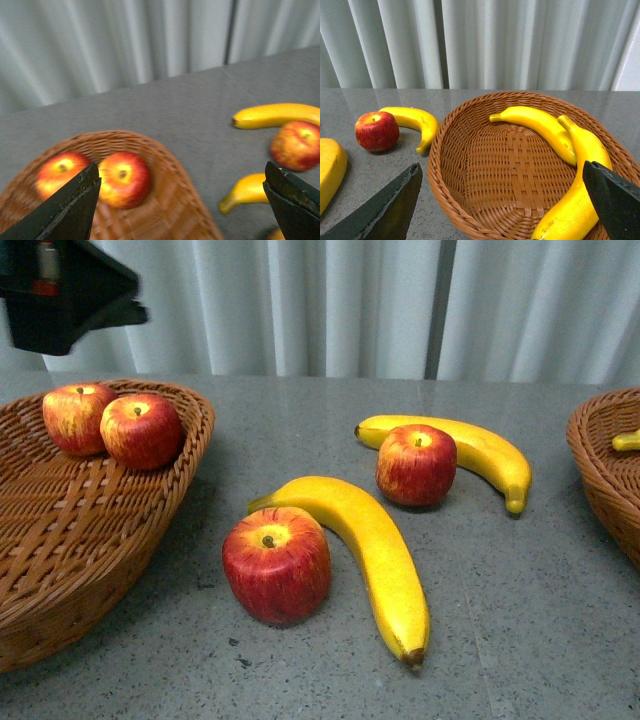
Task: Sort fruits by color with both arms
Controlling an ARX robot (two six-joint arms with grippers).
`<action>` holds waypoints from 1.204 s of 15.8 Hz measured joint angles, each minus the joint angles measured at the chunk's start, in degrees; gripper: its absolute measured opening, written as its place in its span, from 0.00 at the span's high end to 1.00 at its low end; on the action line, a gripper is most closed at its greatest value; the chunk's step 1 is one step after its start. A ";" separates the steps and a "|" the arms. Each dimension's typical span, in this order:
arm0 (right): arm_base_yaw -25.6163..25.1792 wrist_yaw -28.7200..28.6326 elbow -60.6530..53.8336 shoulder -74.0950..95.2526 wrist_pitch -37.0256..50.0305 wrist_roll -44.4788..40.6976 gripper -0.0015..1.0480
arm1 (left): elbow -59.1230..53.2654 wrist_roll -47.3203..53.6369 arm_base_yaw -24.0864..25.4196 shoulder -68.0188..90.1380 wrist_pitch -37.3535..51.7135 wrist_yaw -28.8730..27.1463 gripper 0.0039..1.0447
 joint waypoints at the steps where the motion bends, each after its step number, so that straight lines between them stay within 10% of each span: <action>1: 0.00 0.00 0.00 0.00 0.00 0.00 0.06 | 2.60 1.14 -1.68 2.25 -2.64 2.49 0.06; 7: 0.00 0.00 0.00 0.00 0.00 0.00 0.06 | 4.42 13.86 -11.21 11.54 -11.91 9.77 0.06; 19: 0.00 0.00 0.00 0.00 0.00 0.00 0.06 | 5.62 24.17 -11.15 21.03 -13.94 12.87 0.06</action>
